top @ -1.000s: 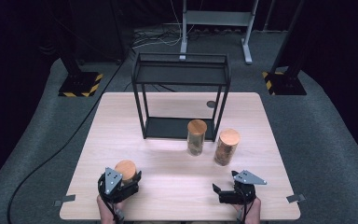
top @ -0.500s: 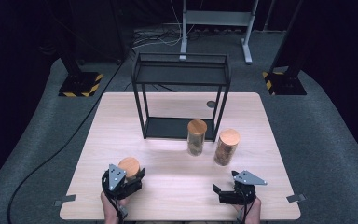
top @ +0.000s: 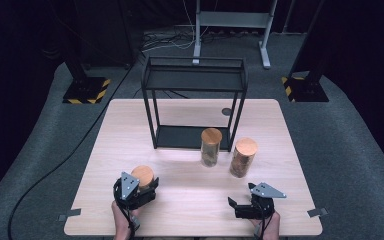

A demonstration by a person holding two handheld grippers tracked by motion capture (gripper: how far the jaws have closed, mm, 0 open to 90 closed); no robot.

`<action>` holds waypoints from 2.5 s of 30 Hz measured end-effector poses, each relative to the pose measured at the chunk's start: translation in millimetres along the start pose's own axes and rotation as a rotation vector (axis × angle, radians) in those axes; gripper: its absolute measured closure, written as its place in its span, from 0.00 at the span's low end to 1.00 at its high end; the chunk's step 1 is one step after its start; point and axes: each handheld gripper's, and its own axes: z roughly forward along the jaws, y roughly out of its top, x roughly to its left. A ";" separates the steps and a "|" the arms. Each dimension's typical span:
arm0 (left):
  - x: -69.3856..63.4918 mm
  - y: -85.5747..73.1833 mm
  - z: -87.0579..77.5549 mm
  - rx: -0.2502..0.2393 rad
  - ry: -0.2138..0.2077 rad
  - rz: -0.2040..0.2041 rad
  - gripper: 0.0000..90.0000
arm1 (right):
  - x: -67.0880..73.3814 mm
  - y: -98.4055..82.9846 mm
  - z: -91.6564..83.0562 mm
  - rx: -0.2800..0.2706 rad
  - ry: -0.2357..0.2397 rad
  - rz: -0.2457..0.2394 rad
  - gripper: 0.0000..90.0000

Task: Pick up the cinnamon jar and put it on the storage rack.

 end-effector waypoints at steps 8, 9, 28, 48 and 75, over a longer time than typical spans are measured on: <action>-2.5 4.8 6.1 -0.002 -0.010 -0.003 0.28 | 0.0 0.0 -0.1 -0.001 0.001 0.000 0.03; -3.1 5.4 7.2 -0.001 -0.010 -0.001 0.28 | -0.1 0.0 -0.1 -0.001 0.001 0.000 0.03; -4.2 15.4 21.1 -0.001 -0.023 0.008 0.28 | 0.1 0.1 0.1 0.002 0.000 0.000 0.03; -9.3 32.1 36.9 -0.008 -0.050 0.019 0.28 | 0.4 0.0 0.1 0.000 -0.002 -0.001 0.03; -7.9 44.5 59.6 -0.002 -0.074 0.005 0.28 | 1.6 0.4 1.2 0.013 -0.010 -0.012 0.03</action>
